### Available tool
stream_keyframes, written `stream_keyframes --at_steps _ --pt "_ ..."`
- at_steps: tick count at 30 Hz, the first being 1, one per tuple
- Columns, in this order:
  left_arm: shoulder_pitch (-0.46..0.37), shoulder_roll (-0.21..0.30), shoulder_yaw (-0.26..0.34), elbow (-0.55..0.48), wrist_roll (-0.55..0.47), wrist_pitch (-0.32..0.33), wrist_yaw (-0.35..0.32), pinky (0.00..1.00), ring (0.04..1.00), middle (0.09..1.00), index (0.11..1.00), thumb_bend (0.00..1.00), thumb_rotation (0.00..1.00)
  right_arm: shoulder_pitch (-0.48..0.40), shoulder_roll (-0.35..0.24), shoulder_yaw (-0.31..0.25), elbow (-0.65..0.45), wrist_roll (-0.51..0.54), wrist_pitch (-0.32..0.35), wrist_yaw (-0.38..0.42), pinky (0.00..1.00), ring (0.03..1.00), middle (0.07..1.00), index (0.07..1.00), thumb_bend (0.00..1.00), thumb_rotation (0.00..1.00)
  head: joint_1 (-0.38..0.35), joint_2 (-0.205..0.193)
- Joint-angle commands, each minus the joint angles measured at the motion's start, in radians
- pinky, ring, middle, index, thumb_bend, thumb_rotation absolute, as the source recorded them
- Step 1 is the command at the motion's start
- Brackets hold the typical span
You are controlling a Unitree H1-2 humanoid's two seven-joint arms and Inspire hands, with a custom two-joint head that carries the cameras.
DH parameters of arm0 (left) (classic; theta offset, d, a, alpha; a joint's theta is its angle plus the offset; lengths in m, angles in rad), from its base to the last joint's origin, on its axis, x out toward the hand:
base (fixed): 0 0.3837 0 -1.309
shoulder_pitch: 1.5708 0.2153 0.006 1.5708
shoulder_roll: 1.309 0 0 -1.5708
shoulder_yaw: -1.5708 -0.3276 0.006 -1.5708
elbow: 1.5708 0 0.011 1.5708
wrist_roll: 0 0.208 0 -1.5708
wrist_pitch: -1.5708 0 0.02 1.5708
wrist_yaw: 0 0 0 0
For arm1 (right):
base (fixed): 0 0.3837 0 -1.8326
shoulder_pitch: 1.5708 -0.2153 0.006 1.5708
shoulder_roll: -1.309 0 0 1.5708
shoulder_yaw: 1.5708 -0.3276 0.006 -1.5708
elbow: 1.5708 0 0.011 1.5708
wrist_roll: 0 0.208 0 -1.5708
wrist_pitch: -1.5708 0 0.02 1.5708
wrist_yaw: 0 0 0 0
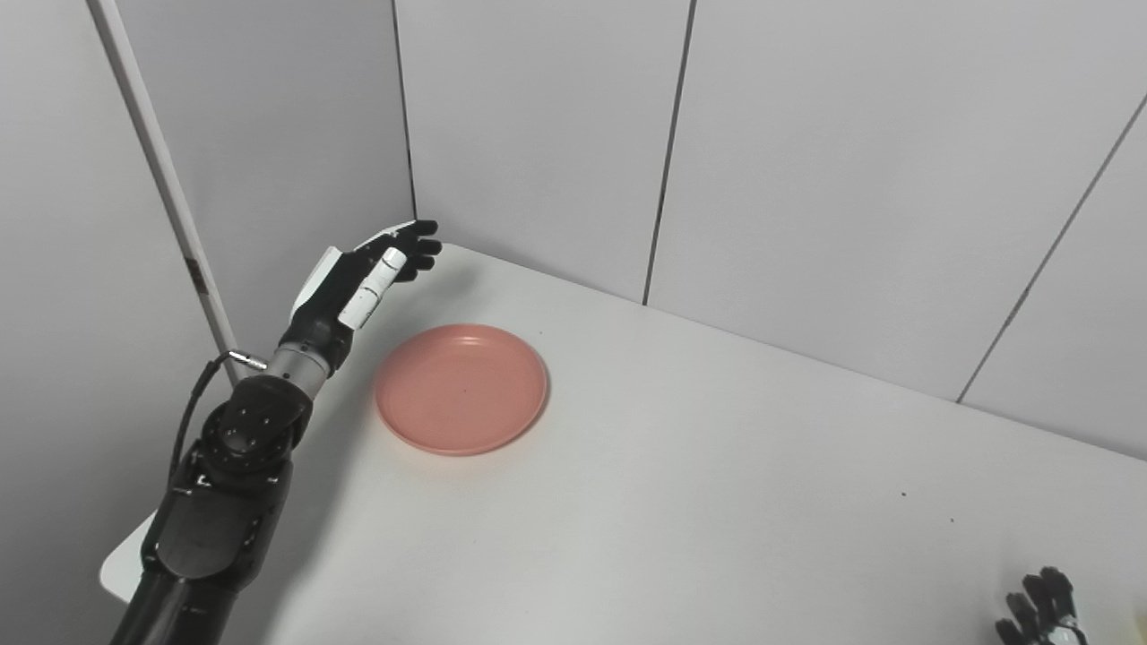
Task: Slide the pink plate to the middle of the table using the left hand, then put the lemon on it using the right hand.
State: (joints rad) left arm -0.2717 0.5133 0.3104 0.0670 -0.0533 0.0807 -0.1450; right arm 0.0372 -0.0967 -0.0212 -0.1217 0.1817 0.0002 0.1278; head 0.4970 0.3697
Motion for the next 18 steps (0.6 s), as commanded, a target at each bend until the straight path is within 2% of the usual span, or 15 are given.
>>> stream_keyframes --at_steps 1,5,9,13,18 --pt "-0.036 0.029 -0.003 -0.001 0.020 -0.058 0.021 0.81 0.795 0.798 0.794 0.80 1.00 -0.013 -0.008 -0.011 -0.009 0.011 -0.027 0.010 1.00 1.000 1.000 0.999 0.65 0.90 0.006 -0.003" --pt "-0.034 0.012 -0.007 0.041 0.024 -0.093 0.036 0.85 0.805 0.803 0.805 0.80 1.00 -0.015 -0.009 -0.014 -0.002 0.009 -0.031 0.013 1.00 1.000 0.992 0.993 0.65 0.91 0.016 -0.008" --pt "-0.033 0.016 -0.025 0.073 0.043 -0.099 0.040 0.86 0.823 0.819 0.822 0.80 1.00 -0.016 -0.009 -0.016 0.003 0.010 -0.036 0.019 1.00 1.000 0.989 0.991 0.65 0.91 0.021 -0.010" --pt "-0.040 0.019 -0.038 0.145 0.033 -0.144 0.022 0.89 0.839 0.830 0.831 0.81 1.00 -0.014 -0.009 -0.019 0.010 0.019 -0.035 0.025 1.00 1.000 0.992 0.996 0.66 0.90 0.025 -0.010" --pt "-0.056 0.017 -0.041 0.249 0.008 -0.194 0.009 0.87 0.845 0.831 0.839 0.84 1.00 -0.015 -0.013 -0.018 0.020 0.021 -0.051 0.034 1.00 0.989 0.988 0.999 0.66 0.91 0.031 -0.011"
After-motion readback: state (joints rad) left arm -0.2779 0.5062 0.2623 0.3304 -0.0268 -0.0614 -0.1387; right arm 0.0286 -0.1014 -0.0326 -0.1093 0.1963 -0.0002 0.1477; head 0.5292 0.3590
